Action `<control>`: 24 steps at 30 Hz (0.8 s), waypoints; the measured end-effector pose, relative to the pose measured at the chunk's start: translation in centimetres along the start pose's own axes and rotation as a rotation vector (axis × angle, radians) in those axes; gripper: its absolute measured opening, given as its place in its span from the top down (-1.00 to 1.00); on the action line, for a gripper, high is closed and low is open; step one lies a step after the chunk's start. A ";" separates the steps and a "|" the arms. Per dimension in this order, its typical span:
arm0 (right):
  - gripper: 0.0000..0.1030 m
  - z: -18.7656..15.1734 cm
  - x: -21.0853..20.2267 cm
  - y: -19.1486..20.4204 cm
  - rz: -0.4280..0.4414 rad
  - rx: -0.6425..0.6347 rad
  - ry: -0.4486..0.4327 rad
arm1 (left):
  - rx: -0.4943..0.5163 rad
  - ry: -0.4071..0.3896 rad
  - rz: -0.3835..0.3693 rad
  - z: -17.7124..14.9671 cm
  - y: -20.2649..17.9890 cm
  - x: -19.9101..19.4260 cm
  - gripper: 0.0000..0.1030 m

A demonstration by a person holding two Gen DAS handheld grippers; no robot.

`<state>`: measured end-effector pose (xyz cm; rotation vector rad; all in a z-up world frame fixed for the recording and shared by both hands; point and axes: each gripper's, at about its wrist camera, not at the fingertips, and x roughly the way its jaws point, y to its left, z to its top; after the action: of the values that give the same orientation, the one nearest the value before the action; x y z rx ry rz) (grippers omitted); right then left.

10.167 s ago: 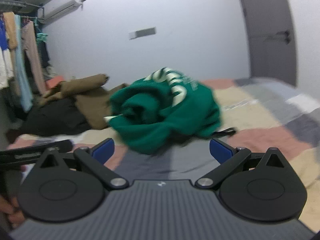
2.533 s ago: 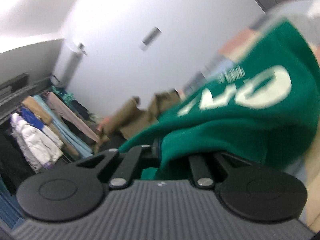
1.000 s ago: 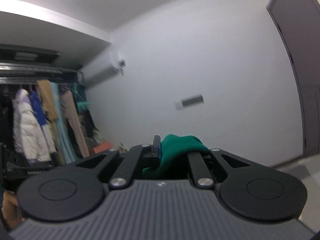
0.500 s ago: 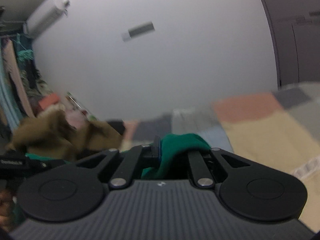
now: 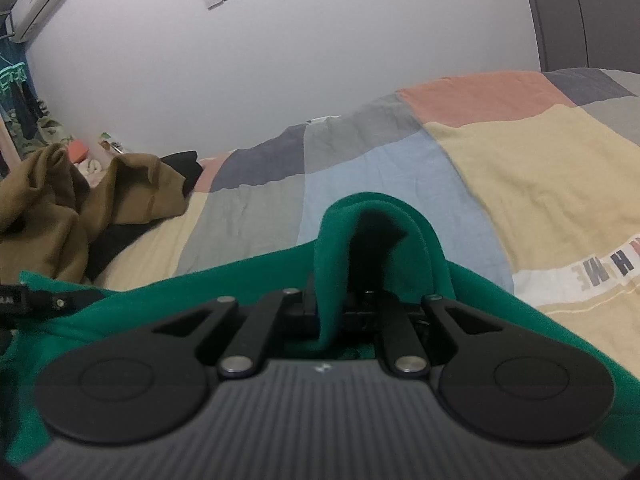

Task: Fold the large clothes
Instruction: 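Lower the sweatshirt onto the quilt and open both tools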

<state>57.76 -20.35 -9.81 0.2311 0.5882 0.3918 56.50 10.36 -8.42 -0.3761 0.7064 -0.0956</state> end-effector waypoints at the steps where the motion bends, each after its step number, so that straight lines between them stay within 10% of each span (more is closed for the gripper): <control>1: 0.70 0.4 0.2 0.2 -0.002 0.005 0.006 | 0.004 0.001 0.007 0.0 -0.5 -0.9 0.39; 5: -0.14 1.0 -2.8 0.8 -0.002 0.027 -0.009 | 0.003 -0.009 0.020 -0.4 -1.5 -4.6 -0.09; 24: -0.14 -8.3 -28.4 8.1 0.091 -0.049 0.005 | -0.076 -0.085 0.180 -15.1 -2.1 -31.4 -0.09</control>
<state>29.01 -24.16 0.05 0.2106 0.5737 0.4947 22.93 10.47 1.11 -0.3852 0.6581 0.1172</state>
